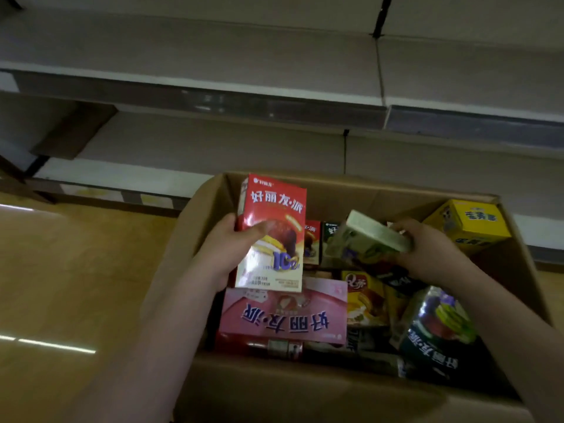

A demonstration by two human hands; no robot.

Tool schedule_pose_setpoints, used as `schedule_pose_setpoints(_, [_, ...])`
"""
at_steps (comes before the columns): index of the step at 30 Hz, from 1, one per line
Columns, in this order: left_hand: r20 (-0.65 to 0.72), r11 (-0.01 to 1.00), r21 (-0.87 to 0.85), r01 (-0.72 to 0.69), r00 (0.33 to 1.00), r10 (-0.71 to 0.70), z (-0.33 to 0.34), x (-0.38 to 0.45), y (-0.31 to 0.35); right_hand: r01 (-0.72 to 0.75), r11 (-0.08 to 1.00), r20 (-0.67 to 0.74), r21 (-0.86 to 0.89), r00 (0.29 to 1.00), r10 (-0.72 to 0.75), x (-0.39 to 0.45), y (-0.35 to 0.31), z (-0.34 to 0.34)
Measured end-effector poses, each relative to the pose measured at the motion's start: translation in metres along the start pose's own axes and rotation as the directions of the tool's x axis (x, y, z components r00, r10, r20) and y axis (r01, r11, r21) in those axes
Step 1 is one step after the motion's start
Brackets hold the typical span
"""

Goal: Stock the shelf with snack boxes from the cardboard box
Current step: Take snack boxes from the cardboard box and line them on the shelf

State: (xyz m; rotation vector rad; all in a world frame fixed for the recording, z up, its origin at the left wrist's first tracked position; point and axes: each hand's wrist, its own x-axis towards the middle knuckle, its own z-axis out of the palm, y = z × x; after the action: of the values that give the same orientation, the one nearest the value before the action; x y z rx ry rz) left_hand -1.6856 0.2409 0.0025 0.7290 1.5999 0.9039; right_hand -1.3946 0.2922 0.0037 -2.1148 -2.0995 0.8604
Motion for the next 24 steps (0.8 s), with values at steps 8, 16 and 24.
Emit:
schedule_pose_setpoints(8, [0.176,0.888,-0.205,0.411,0.908,-0.379,0.049,0.006,-0.022,0.535,0.789,-0.591,-0.302,0.544,-0.595,-0.036,-0.013,0.036])
schedule_pose_setpoints(16, [0.310,0.850,-0.287,0.442,0.882,-0.354,0.058,0.004,-0.039,0.594,0.582,-0.507,-0.556,0.312,-0.803,-0.041,0.004,0.068])
schedule_pose_setpoints(24, [0.034,0.958,-0.227,0.177,0.984,-0.174,0.054,0.013,-0.039,0.343,0.917,-0.118,0.202,0.938,-0.325,-0.030,0.023,0.042])
